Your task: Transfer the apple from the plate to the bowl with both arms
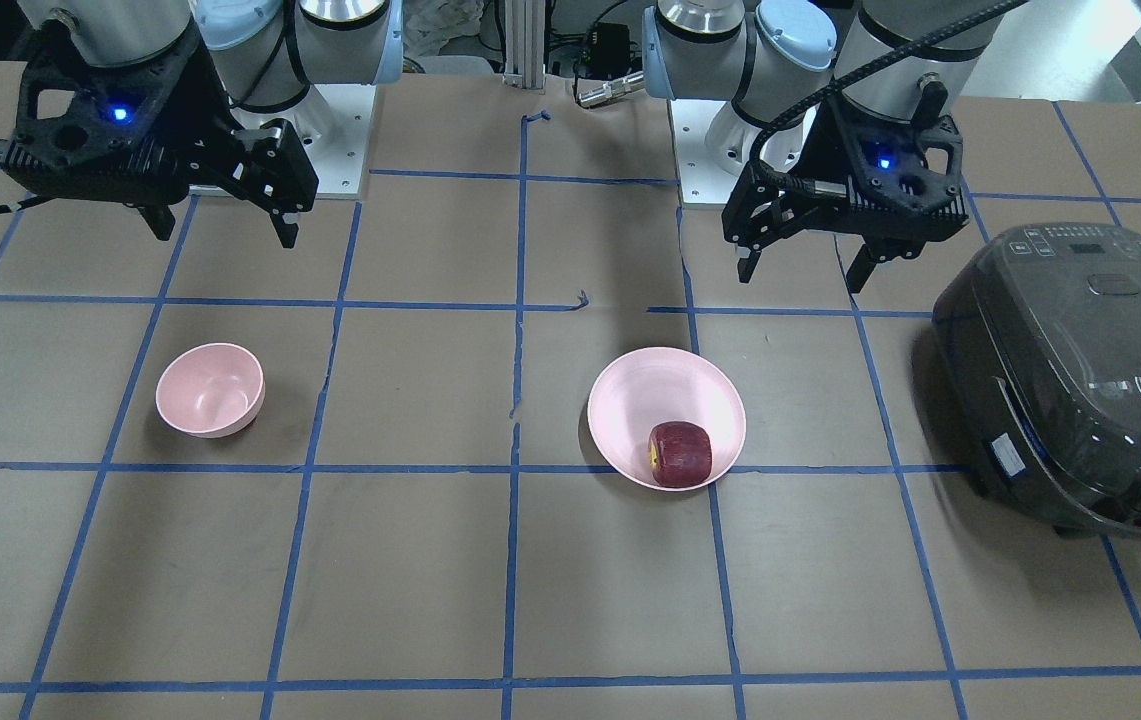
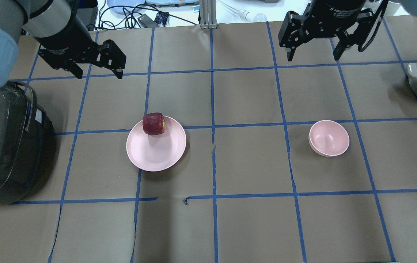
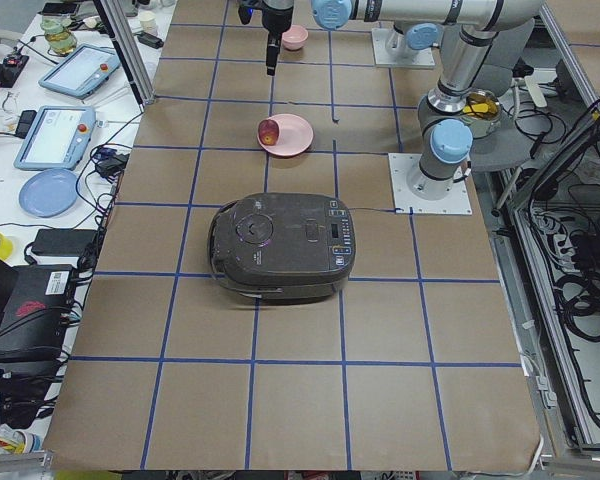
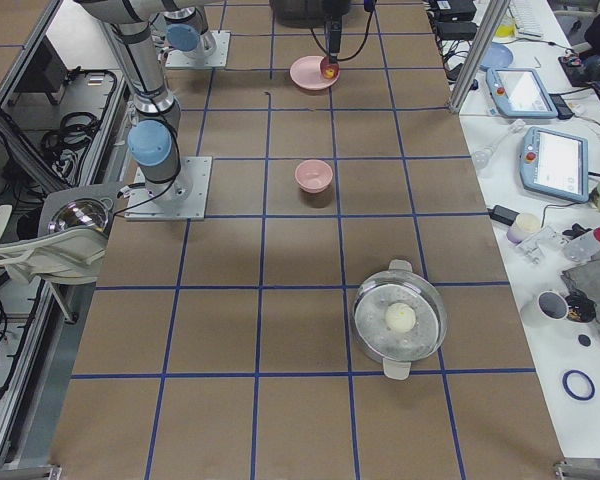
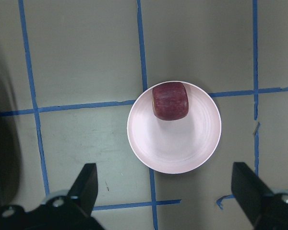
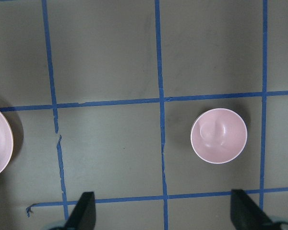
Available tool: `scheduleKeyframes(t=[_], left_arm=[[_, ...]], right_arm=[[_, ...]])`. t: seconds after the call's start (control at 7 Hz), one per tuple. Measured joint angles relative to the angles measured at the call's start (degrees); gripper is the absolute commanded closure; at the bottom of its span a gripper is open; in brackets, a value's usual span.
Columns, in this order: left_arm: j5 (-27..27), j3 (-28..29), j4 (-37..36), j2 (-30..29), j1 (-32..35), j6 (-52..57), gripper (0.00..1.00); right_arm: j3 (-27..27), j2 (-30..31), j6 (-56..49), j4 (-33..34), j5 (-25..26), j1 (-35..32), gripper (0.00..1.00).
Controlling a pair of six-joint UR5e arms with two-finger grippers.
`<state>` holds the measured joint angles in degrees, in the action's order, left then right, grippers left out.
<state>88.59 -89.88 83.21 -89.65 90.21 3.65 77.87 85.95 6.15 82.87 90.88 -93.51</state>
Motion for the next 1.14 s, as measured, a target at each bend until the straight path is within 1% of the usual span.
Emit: scheduleKeyframes(t=[0.86,1.0,1.14], left_arm=[[0.08,-0.59,-0.27,-0.56,-0.24,0.40,0.00],[0.10,-1.18,-1.40,-1.29,-0.37,0.11,0.00],[0.05,-2.96,-5.12,-2.62,-0.52,-0.11,0.00]], right_arm=[[0.06,0.00,0.00,-0.05,0.00,0.00,0.00],[0.07,0.00,0.00,-0.05,0.00,0.00,0.00],[0.09,0.00,0.00,-0.02,-0.02,0.00,0.00]])
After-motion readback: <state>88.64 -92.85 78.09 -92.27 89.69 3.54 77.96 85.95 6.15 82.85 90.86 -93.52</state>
